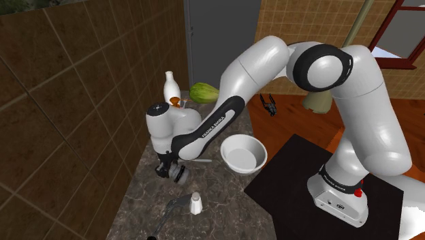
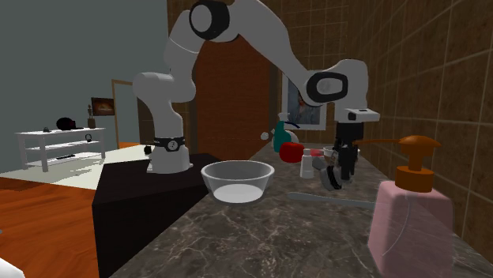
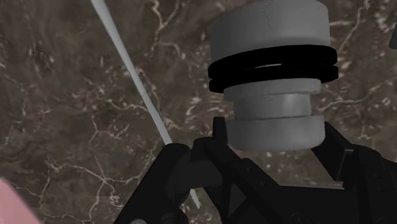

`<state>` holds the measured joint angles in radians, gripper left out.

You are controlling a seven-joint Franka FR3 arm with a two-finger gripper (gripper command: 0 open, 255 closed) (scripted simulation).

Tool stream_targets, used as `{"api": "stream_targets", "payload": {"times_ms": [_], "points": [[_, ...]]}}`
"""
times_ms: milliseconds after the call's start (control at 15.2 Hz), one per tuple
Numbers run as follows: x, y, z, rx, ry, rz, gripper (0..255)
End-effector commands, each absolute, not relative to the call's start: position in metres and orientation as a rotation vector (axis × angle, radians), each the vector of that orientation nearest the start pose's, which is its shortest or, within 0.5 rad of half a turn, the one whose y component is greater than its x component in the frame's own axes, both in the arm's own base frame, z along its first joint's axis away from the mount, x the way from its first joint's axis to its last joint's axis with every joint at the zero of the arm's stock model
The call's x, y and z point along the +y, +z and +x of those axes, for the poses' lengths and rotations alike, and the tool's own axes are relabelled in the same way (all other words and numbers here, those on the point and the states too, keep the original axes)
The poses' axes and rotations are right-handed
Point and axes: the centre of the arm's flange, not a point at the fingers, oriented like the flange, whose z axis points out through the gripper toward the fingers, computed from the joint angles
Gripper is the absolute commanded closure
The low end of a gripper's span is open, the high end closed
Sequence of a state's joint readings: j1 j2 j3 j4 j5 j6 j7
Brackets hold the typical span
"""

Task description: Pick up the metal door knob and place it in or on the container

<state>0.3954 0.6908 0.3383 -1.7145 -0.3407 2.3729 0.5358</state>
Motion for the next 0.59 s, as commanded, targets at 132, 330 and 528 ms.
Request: {"api": "stream_targets", "payload": {"times_ms": [132,330,528], "points": [[0.431,0.228,0.517,-0.577,-0.050,-3.096,255],[0.431,0.244,0.517,-0.577,-0.050,-3.096,255],[0.431,0.259,0.517,-0.577,-0.050,-3.096,255]]}}
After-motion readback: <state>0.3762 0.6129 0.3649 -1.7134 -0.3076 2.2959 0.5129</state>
